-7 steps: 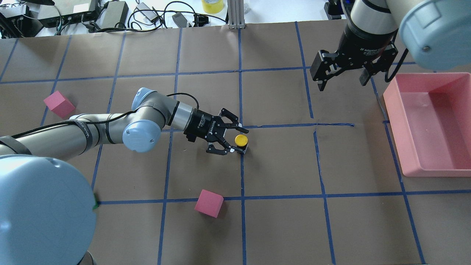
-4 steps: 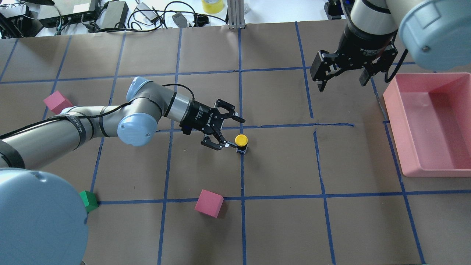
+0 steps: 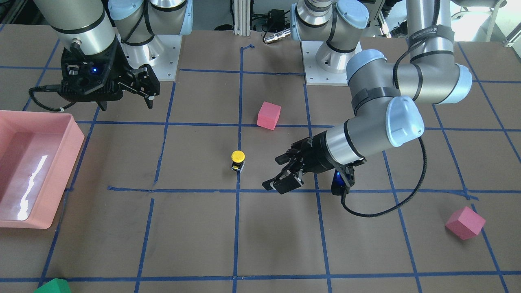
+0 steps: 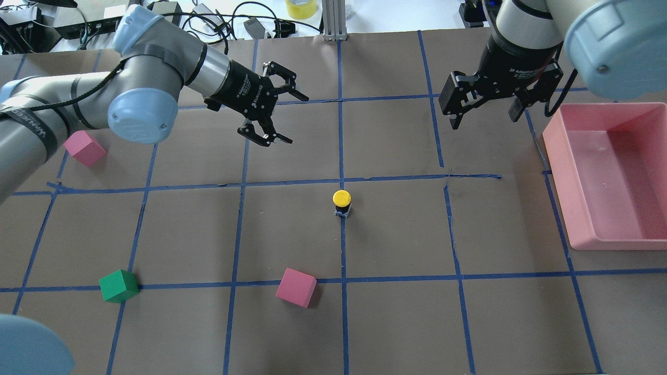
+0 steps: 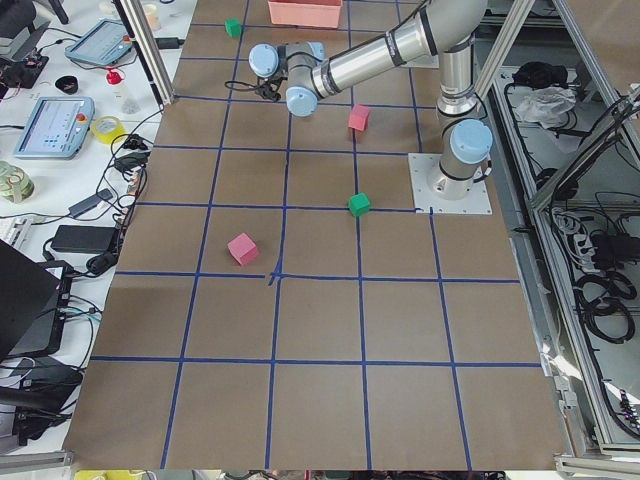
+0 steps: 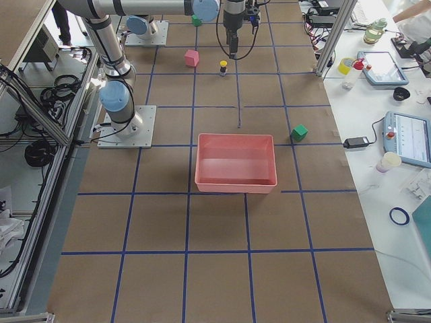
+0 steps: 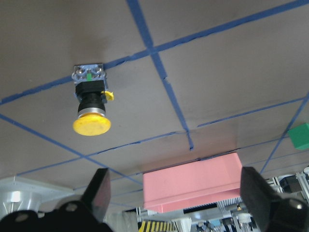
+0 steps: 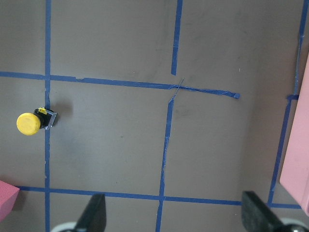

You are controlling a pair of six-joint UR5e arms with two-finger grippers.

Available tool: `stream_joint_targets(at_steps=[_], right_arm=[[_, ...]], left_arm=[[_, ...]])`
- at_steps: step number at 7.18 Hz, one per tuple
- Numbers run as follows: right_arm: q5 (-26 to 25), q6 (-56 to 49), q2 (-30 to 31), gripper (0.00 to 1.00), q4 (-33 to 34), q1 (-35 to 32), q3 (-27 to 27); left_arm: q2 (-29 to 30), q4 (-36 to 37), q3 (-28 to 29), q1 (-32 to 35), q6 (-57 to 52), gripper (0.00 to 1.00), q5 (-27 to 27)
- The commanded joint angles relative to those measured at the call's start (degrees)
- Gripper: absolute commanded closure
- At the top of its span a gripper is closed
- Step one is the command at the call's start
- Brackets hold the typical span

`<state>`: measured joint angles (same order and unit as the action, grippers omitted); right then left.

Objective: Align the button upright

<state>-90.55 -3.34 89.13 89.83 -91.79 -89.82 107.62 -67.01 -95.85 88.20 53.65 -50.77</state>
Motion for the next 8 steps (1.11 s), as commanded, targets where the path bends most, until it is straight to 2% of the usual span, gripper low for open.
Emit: stream_joint_targets(at_steps=[1, 2, 3, 4, 5, 7, 8], right_arm=[[0.0, 0.0, 0.0, 0.0, 0.0, -0.1, 0.0], [0.0, 0.0, 0.0, 0.0, 0.0, -0.1, 0.1], [0.0, 0.0, 0.0, 0.0, 0.0, 0.0, 0.0], [0.0, 0.0, 0.0, 0.0, 0.0, -0.1, 0.0], [0.0, 0.0, 0.0, 0.0, 0.0, 0.0, 0.0], [0.0, 0.0, 0.0, 0.0, 0.0, 0.0, 0.0], [0.0, 0.0, 0.0, 0.0, 0.0, 0.0, 0.0]], left_arm=[[-2.9, -0.2, 1.3, -3.5, -20.1, 0.03, -7.5], [-4.5, -4.2, 2.7, -4.4, -30.5, 0.0, -17.0], [-6.2, -12.7, 6.2, -4.5, -41.0, 0.0, -31.8], [-8.8, -18.4, 8.5, -4.5, -43.8, 0.0, -35.1], [-11.4, -20.8, 9.2, -4.0, -44.0, 0.0, -41.0], [-15.3, -24.0, 8.6, -3.7, -43.8, 0.0, -42.4], [-15.2, -23.8, 8.5, -3.7, -44.2, 0.0, -44.8]])
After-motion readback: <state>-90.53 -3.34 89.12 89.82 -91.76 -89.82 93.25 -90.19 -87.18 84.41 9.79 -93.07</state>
